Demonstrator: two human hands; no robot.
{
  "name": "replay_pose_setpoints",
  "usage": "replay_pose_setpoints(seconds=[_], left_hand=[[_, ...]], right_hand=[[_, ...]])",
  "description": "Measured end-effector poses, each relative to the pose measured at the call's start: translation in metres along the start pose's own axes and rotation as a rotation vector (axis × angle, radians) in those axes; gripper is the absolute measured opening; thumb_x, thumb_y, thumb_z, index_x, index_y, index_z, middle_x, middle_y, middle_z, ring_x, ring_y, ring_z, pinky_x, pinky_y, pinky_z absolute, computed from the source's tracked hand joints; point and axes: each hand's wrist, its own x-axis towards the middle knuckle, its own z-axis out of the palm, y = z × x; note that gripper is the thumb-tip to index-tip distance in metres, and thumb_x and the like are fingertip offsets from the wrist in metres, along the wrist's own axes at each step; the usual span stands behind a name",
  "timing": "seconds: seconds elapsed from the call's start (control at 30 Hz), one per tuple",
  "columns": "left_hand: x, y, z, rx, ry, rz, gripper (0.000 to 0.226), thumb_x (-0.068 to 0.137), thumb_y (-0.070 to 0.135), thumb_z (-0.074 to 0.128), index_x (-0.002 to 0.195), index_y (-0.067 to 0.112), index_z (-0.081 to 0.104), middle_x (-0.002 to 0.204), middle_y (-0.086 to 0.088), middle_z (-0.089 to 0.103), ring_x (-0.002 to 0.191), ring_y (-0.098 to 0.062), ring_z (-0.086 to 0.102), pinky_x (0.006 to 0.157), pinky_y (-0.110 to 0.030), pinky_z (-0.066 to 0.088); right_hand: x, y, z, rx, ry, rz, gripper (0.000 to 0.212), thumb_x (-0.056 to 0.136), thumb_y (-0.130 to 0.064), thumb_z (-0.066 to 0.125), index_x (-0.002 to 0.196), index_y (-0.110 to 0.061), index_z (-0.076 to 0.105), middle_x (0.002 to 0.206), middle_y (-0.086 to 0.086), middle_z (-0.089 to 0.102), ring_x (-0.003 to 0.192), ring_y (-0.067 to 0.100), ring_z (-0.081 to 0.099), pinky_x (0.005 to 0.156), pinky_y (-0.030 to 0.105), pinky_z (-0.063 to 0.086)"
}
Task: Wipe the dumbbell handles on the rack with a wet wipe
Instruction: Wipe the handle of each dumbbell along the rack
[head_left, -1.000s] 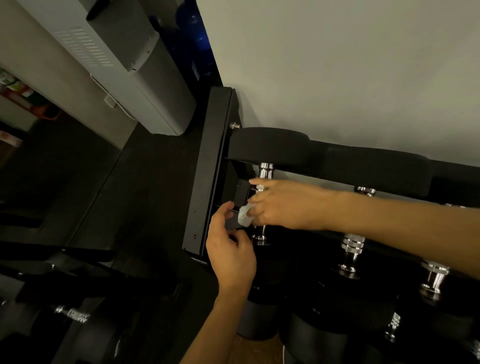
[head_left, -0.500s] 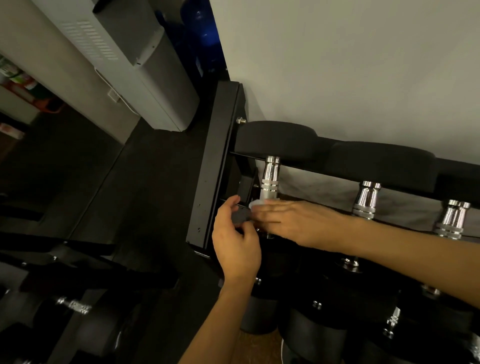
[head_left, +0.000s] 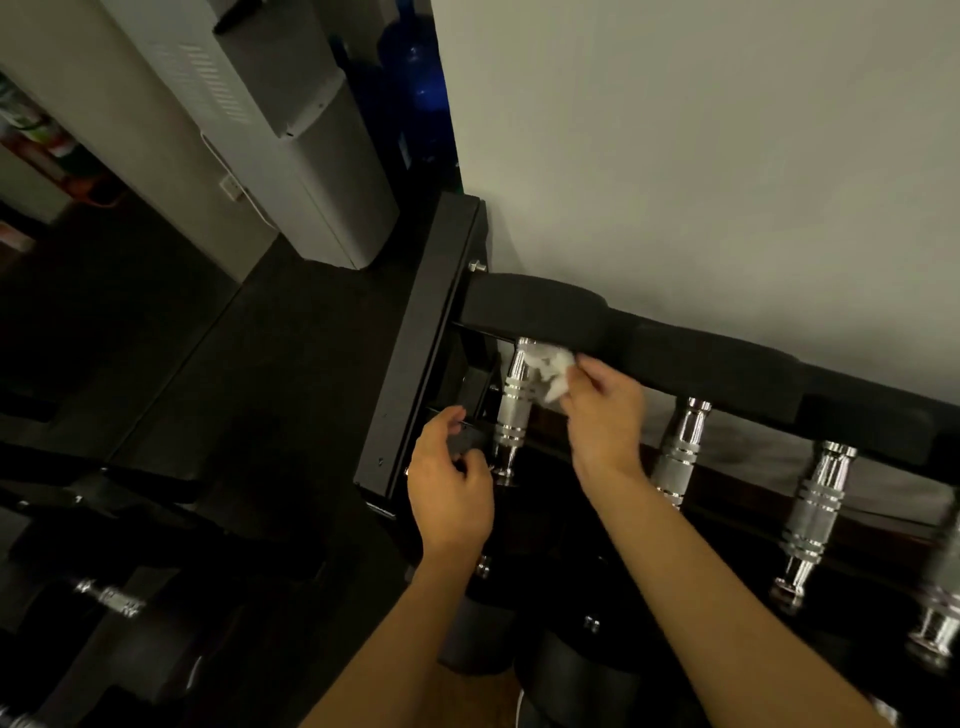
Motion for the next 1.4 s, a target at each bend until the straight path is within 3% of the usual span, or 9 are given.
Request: replay_pose_setpoints(seconds=[0.2,0.3,0.43,0.57,0.7,0.77,0.93,1.2,1.4], left_hand=[[0.001,-0.002,-0.001,0.011,0.002,0.016,0.044,0.085,0.001,0.052,0.126,0.018,0.057,0.118,0.007,0.06,0.106,-0.006,0.057,0.091,-0.031,0.052],[0.005,-0.006,0.0,0.007,0.001,0.018,0.043,0.085,0.001,0.05,0.124,0.017,0.058,0.116,0.007,0.061,0.105,-0.008,0.059,0.091,-0.033,0.052],[0.006,-0.005,-0.004,0.035,-0.036,-0.004,0.043,0.085,0.002,0.049,0.125,0.015,0.057,0.117,0.001,0.062,0.107,-0.013,0.059,0.094,-0.039,0.052],[0.004,0.008,-0.008,0.072,-0.133,-0.051,0.045,0.087,0.001,0.055,0.13,0.014,0.052,0.124,-0.005,0.056,0.115,-0.019,0.055,0.099,-0.035,0.049],[-0.018,0.032,-0.018,0.028,-0.211,0.079,0.045,0.083,-0.005,0.056,0.121,0.018,0.058,0.118,0.0,0.06,0.11,-0.015,0.057,0.096,-0.033,0.05],[-0.034,0.049,-0.026,-0.058,-0.331,0.091,0.046,0.084,-0.009,0.055,0.121,0.018,0.059,0.118,0.002,0.063,0.109,-0.01,0.06,0.09,-0.02,0.051],[-0.075,0.107,-0.045,-0.387,-0.686,0.012,0.035,0.089,-0.003,0.059,0.119,0.014,0.063,0.108,-0.002,0.07,0.097,-0.013,0.068,0.074,-0.025,0.056],[-0.174,0.175,-0.053,-0.445,-0.865,0.056,0.028,0.083,-0.003,0.067,0.103,0.017,0.073,0.087,-0.004,0.076,0.075,-0.014,0.07,0.057,-0.025,0.057],[-0.282,0.226,-0.028,-0.363,-1.113,0.154,0.017,0.08,0.012,0.071,0.096,0.012,0.075,0.086,-0.003,0.076,0.076,-0.017,0.072,0.061,-0.025,0.058]], right_hand=[[-0.025,0.02,0.02,-0.493,0.025,-0.269,0.018,0.098,-0.005,0.049,0.105,-0.003,0.066,0.066,-0.003,0.057,0.05,-0.001,0.054,0.047,0.013,0.041],[-0.033,0.037,-0.003,-1.021,-0.249,-0.39,0.034,0.09,0.004,0.05,0.12,-0.01,0.058,0.078,0.004,0.063,0.066,0.015,0.063,0.056,0.023,0.049],[-0.044,0.035,-0.019,-1.147,-0.516,-0.369,0.033,0.086,0.0,0.055,0.107,-0.024,0.063,0.097,0.005,0.066,0.086,0.024,0.066,0.073,0.032,0.054],[-0.06,0.011,-0.048,-0.97,-0.561,-0.31,0.024,0.096,-0.01,0.05,0.099,-0.016,0.073,0.09,0.013,0.067,0.082,0.028,0.062,0.072,0.035,0.05],[-0.081,-0.026,-0.081,-0.805,-0.482,-0.33,0.026,0.095,-0.004,0.053,0.114,-0.01,0.071,0.109,0.001,0.07,0.096,0.008,0.061,0.077,0.002,0.04],[-0.089,-0.04,-0.095,-0.797,-0.471,-0.329,0.026,0.094,-0.002,0.055,0.114,-0.008,0.07,0.11,0.004,0.07,0.093,0.006,0.058,0.076,-0.002,0.036],[-0.122,-0.078,-0.134,-0.684,-0.424,-0.236,0.022,0.092,-0.004,0.059,0.107,-0.011,0.072,0.095,-0.001,0.072,0.073,0.003,0.065,0.073,0.005,0.044],[-0.216,-0.125,-0.22,-0.154,-0.088,-0.031,0.005,0.089,-0.001,0.064,0.09,-0.002,0.068,0.07,0.008,0.071,0.055,0.019,0.065,0.055,0.028,0.052],[-0.327,-0.122,-0.315,0.033,0.276,-0.104,0.013,0.086,0.0,0.068,0.095,-0.009,0.073,0.087,0.005,0.075,0.081,0.016,0.072,0.07,0.025,0.059]])
